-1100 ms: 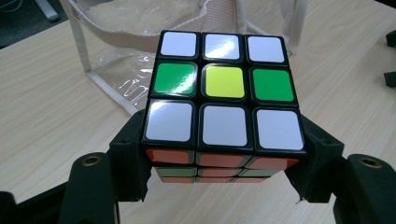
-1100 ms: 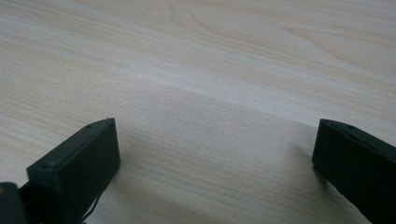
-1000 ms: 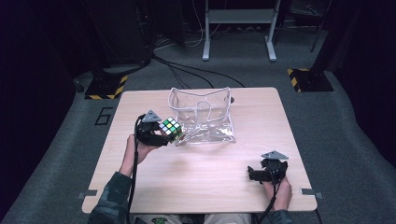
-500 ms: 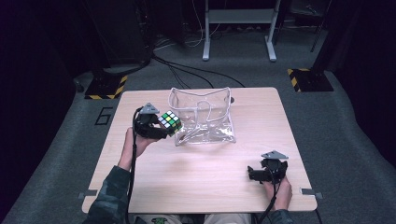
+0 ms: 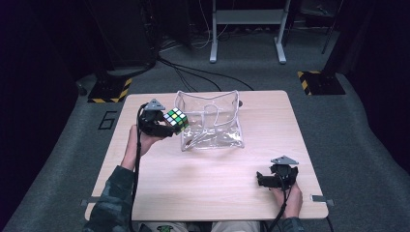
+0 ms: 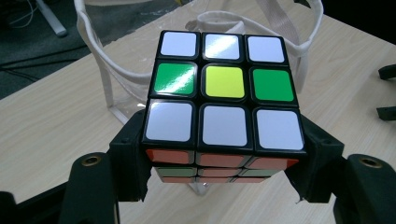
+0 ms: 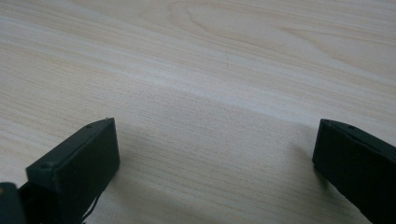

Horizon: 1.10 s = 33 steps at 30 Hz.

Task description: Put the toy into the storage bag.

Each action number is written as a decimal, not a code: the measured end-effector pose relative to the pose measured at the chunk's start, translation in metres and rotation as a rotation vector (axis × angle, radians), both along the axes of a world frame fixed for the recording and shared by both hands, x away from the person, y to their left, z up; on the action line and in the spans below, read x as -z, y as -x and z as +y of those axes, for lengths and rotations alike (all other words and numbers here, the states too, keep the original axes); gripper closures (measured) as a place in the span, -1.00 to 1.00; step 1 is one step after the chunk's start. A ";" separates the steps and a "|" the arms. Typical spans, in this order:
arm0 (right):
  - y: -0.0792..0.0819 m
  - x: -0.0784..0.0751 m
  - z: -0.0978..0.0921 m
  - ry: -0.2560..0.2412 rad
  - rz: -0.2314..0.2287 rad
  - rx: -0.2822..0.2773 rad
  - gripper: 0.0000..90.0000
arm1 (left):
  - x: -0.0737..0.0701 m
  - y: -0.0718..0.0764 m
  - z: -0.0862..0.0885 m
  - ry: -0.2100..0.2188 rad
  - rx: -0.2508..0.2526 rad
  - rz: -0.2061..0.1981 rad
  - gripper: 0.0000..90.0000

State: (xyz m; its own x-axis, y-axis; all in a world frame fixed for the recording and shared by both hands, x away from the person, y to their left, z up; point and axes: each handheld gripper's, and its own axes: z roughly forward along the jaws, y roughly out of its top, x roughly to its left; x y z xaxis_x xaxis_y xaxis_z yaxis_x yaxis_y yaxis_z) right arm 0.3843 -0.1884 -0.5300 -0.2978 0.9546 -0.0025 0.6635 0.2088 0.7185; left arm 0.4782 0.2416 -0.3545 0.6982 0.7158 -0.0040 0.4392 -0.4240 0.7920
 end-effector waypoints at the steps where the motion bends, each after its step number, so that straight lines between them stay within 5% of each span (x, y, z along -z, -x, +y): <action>1: 0.000 0.000 0.000 -0.002 0.002 0.003 -1.00 | -0.001 -0.001 0.000 0.006 -0.002 -0.001 -0.25; 33: 0.000 0.000 0.000 -0.003 0.004 0.027 -0.99 | -0.038 -0.036 -0.015 0.005 -0.010 -0.042 -0.25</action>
